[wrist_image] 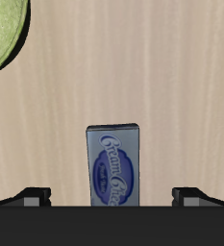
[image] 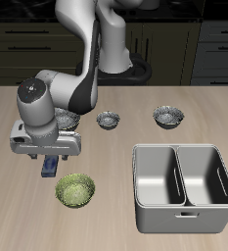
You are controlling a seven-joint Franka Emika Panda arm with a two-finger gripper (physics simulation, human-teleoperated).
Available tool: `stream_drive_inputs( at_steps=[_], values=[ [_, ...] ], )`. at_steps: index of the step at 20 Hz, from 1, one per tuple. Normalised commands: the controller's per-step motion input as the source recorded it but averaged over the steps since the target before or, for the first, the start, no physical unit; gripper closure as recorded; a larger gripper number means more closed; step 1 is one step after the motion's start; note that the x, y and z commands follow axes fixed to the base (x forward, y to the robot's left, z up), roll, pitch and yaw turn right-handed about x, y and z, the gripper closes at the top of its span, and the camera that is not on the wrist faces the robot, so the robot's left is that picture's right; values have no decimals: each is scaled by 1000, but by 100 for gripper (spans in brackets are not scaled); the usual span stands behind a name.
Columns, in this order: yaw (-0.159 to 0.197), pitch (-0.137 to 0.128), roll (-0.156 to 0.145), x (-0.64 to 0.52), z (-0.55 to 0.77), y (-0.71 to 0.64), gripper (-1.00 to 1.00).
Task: Place the cream cheese in the green bowl
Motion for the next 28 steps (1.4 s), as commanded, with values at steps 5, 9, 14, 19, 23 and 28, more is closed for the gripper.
stream_drive_inputs(
  at_steps=[5,9,14,19,23,28],
  values=[
    [17,3,12,-99,-187,50,-100],
    [-3,14,-18,-80,-204,-61,-100],
    [2,29,-18,-7,-292,-109,100],
    [-9,-4,6,-15,36,-36,100],
    [9,-42,-5,-13,231,-17,100],
    [14,-33,-7,33,222,14,100]
  ],
)
